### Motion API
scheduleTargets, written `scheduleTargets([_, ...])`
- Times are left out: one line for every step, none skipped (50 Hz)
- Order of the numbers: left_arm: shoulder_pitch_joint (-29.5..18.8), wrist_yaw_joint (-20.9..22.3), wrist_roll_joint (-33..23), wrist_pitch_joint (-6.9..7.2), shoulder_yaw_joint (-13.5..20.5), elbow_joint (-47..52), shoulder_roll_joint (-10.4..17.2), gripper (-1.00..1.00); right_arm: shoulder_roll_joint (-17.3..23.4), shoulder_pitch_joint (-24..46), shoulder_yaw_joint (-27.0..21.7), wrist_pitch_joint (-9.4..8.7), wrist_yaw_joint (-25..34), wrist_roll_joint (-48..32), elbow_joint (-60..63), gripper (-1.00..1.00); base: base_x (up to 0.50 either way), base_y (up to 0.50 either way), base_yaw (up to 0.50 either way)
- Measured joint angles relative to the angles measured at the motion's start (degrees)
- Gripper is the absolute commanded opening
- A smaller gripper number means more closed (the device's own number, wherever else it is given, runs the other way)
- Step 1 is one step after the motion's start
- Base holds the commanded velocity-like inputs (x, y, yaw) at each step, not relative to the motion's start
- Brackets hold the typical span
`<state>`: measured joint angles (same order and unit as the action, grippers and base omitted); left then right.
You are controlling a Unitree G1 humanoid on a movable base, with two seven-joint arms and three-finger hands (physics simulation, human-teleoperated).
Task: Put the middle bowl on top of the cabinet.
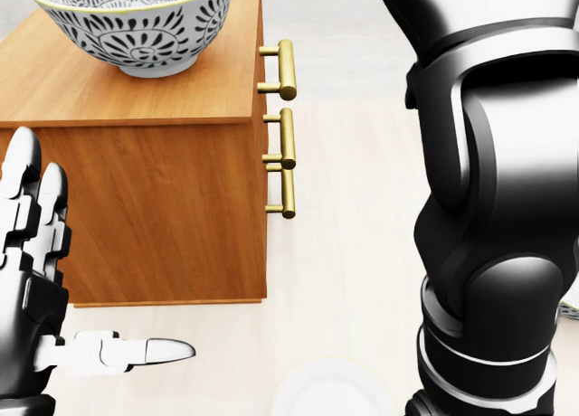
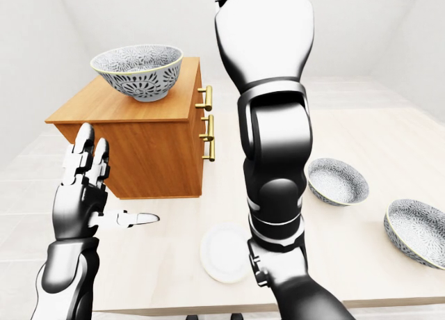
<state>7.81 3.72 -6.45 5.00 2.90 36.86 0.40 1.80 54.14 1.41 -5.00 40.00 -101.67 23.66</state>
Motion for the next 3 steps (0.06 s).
scheduleTargets([0.0, 0.0, 0.0, 0.00, 0.0, 0.0, 0.0, 1.00, 0.1, -0.4, -0.1, 0.00, 0.0, -0.2, 0.6, 1.00, 0.00, 0.00, 0.00])
scheduleTargets([0.0, 0.0, 0.0, 0.00, 0.0, -0.1, 0.0, 1.00, 0.1, -0.7, -0.2, 0.00, 0.0, -0.3, 1.1, 1.00, 0.00, 0.00, 0.00])
scheduleTargets([0.0, 0.0, -0.1, 0.00, 0.0, -0.1, 0.0, 1.00, 0.1, -1.0, -0.3, 0.00, 0.0, -0.5, 1.6, 1.00, 0.00, 0.00, 0.00])
